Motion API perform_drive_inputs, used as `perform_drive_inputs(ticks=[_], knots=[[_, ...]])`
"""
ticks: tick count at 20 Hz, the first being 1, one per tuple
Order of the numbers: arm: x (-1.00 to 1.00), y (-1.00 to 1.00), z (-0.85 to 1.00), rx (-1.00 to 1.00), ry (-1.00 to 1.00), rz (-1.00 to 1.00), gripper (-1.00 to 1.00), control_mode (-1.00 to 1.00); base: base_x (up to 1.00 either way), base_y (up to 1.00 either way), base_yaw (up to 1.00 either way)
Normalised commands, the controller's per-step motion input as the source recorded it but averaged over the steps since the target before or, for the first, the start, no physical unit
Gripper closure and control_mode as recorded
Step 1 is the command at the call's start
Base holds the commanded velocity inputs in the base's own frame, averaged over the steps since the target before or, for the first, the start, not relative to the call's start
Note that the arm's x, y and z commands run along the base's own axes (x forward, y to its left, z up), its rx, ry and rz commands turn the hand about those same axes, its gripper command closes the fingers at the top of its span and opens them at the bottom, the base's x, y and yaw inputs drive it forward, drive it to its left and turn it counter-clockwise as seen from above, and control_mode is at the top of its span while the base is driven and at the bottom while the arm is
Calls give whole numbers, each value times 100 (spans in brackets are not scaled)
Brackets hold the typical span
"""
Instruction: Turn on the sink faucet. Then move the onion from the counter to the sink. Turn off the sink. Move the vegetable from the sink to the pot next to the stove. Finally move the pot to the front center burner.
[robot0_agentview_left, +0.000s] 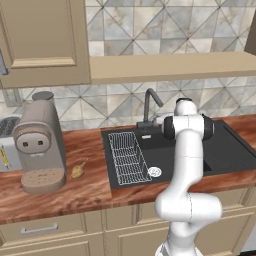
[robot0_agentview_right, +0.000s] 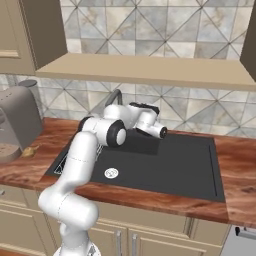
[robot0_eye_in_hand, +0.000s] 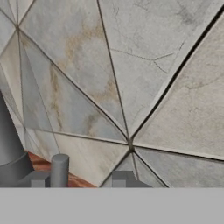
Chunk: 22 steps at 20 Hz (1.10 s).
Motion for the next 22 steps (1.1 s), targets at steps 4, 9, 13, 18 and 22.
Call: perform_drive_inputs(ticks=[4, 9, 13, 18, 22], knots=[[-2, -74, -73, 1, 3, 0, 100, -100, 0, 0, 0], [-1, -76, -76, 4, 3, 0, 100, -100, 0, 0, 0], [0, -78, -76, 5, 4, 0, 100, -100, 0, 0, 0], [-4, -82, -78, 8, 5, -1, 100, -100, 0, 0, 0], [-7, -83, -79, 9, 6, -2, 100, -100, 0, 0, 0]])
